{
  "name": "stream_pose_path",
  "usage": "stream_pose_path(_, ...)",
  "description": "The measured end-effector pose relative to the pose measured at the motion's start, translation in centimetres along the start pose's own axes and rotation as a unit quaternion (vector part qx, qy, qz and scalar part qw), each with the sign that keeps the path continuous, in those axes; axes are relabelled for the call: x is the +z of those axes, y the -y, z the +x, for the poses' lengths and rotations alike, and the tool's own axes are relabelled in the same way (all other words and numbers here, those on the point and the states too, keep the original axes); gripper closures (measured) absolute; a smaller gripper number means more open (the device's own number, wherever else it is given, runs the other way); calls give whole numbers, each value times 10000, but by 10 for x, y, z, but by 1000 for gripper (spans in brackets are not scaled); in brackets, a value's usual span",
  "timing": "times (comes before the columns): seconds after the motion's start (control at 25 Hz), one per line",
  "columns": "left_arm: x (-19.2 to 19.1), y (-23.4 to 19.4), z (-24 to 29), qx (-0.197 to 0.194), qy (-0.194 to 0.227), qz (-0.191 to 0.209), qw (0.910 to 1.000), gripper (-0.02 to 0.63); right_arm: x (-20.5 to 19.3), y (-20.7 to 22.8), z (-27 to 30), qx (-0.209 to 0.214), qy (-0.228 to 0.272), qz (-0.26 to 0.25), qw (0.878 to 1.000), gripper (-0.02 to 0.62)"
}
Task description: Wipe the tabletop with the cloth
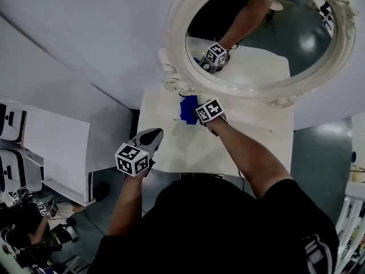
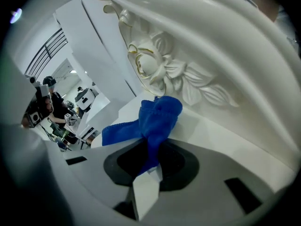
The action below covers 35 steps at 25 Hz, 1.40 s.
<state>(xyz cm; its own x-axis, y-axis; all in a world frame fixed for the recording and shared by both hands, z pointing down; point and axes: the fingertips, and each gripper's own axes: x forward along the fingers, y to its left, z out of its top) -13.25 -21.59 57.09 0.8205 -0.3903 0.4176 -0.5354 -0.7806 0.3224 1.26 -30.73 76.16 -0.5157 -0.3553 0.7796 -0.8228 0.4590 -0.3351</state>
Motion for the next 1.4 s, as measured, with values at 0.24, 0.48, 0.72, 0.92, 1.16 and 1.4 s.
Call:
stream_pose_path(0.24, 4, 23, 17, -191, -30, 107, 9998, 586, -35, 38, -36, -318, 4, 310, 9990, 535)
stream_pose_path(0.48, 11, 55, 47, -485, -122, 289, 9983, 586, -84, 88, -89, -659, 139, 797, 9945, 535)
stream_pose_path(0.72, 22, 97, 84, -851, -206, 467, 9951, 586, -136, 142, -156, -1048, 292, 1277, 9858, 535)
stream_pose_path(0.92, 23, 133, 111, -1065, -313, 600, 9920, 586, -184, 182, -208, -1318, 411, 1639, 9768, 535)
stream_pose_path(1.16, 23, 165, 143, -1267, -427, 698, 9886, 586, -235, 228, -261, -1628, 574, 2040, 9636, 534)
stream_pose_path(1.4, 24, 191, 166, -1402, -475, 747, 9862, 586, -274, 262, -301, -1849, 708, 2389, 9507, 534)
